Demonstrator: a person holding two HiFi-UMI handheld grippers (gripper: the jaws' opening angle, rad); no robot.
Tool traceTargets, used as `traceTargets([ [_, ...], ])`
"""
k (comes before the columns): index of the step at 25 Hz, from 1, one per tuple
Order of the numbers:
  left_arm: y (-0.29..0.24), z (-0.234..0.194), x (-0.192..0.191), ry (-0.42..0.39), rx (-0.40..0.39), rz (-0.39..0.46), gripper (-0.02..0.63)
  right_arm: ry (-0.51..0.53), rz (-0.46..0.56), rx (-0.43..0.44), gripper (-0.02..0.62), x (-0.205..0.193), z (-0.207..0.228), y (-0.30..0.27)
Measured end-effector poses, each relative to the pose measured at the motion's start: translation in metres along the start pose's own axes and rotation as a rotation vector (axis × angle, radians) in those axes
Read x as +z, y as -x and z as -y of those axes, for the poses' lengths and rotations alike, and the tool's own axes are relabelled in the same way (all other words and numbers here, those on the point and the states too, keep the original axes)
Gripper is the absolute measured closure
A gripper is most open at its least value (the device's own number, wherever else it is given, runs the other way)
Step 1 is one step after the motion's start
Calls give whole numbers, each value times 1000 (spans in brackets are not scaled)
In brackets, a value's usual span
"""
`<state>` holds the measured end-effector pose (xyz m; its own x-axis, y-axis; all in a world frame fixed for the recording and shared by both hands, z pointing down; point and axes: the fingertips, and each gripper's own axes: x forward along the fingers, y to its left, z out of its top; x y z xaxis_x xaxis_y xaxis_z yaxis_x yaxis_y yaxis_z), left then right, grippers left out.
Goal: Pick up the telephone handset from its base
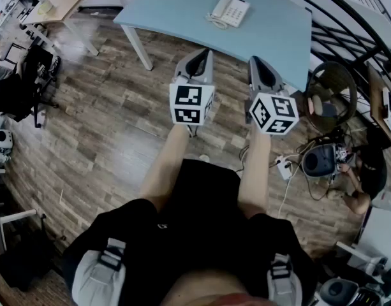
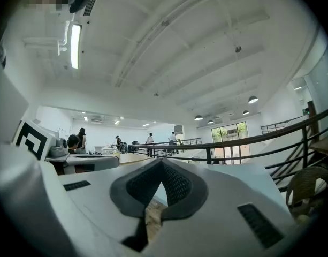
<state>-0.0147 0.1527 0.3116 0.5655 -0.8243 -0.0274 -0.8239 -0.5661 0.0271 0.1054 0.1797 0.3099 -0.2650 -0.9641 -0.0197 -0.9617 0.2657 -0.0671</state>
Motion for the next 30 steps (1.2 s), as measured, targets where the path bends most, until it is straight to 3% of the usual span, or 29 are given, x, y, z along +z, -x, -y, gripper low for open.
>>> traceTargets([
  [6,0,5,4,3,6,-2,607,57,-47,-83,600,-2,16,3],
  [19,-36,-30,-16,30,50,-33,607,-55,-112,10,600,-37,36,-53],
  [23,-70,-59,-31,57,71,-41,607,-48,-122,31,600,-48,45,-93],
  [30,-184,-106,-58,70,41,-84,607,-63,-61,-30,600,-54,113,-191],
])
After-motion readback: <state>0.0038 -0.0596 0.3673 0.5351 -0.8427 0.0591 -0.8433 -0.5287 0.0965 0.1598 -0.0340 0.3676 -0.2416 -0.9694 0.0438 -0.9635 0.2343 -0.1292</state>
